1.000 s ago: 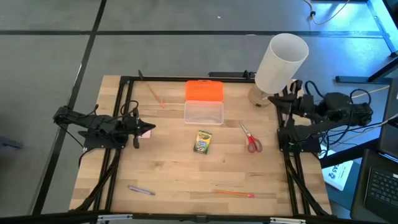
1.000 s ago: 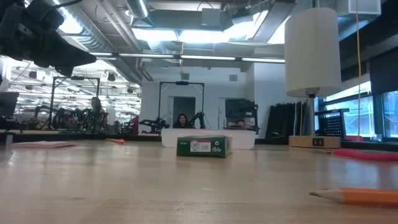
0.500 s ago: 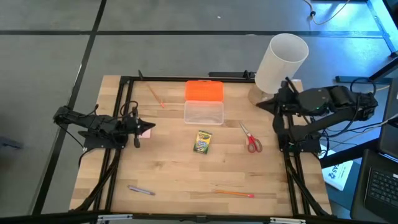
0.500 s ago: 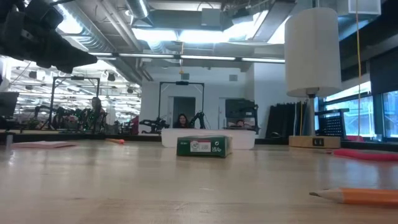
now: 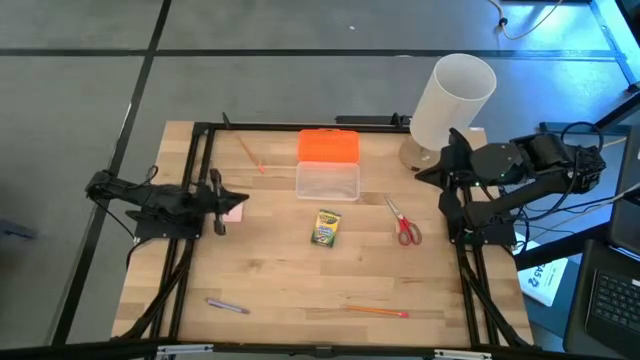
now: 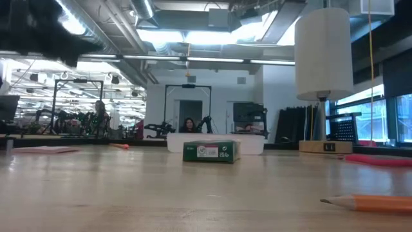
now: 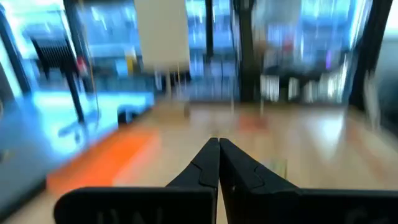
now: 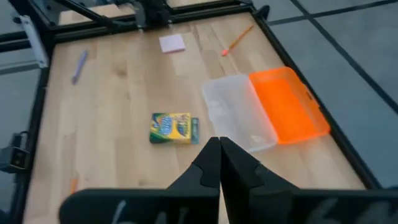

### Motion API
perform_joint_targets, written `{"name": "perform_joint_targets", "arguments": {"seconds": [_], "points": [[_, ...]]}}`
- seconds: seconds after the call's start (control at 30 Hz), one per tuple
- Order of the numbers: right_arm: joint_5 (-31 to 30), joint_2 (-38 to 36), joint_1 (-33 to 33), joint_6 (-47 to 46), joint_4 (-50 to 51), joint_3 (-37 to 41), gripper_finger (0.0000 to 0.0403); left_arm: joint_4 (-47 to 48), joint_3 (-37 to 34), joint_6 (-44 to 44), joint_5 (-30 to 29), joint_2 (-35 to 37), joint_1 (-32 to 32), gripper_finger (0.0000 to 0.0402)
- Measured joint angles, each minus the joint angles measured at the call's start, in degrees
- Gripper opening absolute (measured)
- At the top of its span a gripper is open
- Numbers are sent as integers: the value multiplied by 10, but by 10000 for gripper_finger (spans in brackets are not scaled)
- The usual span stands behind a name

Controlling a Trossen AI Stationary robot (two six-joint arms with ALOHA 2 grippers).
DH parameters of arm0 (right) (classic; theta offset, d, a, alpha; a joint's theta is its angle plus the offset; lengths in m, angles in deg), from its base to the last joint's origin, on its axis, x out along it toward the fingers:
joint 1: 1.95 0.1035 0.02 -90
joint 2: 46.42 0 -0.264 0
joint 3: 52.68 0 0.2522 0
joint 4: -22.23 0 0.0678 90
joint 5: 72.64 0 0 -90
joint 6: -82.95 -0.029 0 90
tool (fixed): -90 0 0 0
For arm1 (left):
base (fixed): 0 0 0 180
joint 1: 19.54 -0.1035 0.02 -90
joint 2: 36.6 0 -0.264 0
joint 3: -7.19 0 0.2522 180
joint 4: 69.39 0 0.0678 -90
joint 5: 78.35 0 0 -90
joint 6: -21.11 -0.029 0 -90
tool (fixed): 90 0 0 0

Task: Pack school essentials
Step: Put the red scissors into the orange supply box

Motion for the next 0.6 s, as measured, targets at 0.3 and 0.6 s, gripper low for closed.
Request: {"name": "perform_joint_targets", "arguments": {"seconds": [0.3,0.6], "points": [[-15,-9,0,0,5,0,4,-40,104,-74,-56,-43,0,0],[44,9,-14,-21,4,0,5,194,340,-15,-115,-226,0,0]]}}
